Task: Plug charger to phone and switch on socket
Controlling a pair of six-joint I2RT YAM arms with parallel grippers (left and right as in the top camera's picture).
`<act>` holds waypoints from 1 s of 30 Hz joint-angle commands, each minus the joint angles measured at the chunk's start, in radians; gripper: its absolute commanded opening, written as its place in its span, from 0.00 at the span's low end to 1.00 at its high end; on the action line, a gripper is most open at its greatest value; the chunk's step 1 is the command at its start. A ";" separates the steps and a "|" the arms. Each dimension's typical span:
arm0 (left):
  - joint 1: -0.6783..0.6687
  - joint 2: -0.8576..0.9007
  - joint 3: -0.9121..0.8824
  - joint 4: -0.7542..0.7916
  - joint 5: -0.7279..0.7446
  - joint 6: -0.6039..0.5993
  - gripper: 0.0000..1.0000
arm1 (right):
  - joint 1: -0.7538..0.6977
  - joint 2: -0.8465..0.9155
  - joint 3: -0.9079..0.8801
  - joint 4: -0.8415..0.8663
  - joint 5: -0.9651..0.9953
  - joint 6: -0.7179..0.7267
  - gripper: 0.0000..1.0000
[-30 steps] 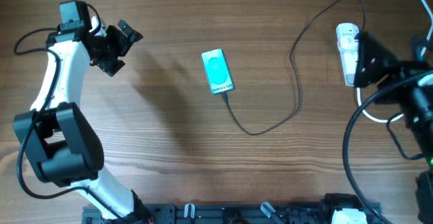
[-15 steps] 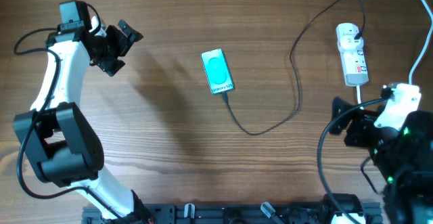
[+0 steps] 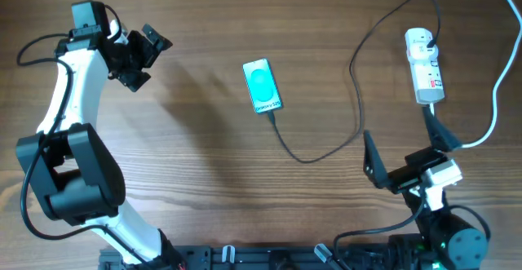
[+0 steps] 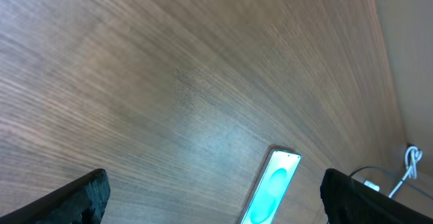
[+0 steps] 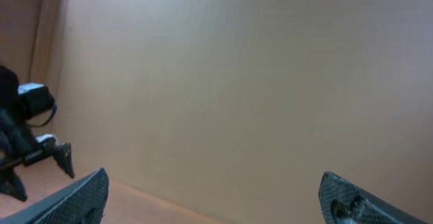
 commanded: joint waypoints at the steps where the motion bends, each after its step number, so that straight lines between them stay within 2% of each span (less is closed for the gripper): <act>1: 0.003 0.002 0.003 0.001 0.008 0.008 1.00 | 0.006 -0.067 -0.099 0.005 -0.011 0.013 1.00; 5: 0.003 0.002 0.003 0.001 0.008 0.008 1.00 | 0.006 -0.084 -0.132 -0.114 -0.011 0.032 1.00; 9: 0.003 0.002 0.003 0.001 0.008 0.008 1.00 | 0.006 -0.084 -0.132 -0.371 -0.009 0.031 1.00; 30: 0.003 0.002 0.003 0.001 0.008 0.008 1.00 | 0.006 -0.083 -0.132 -0.369 -0.010 0.031 1.00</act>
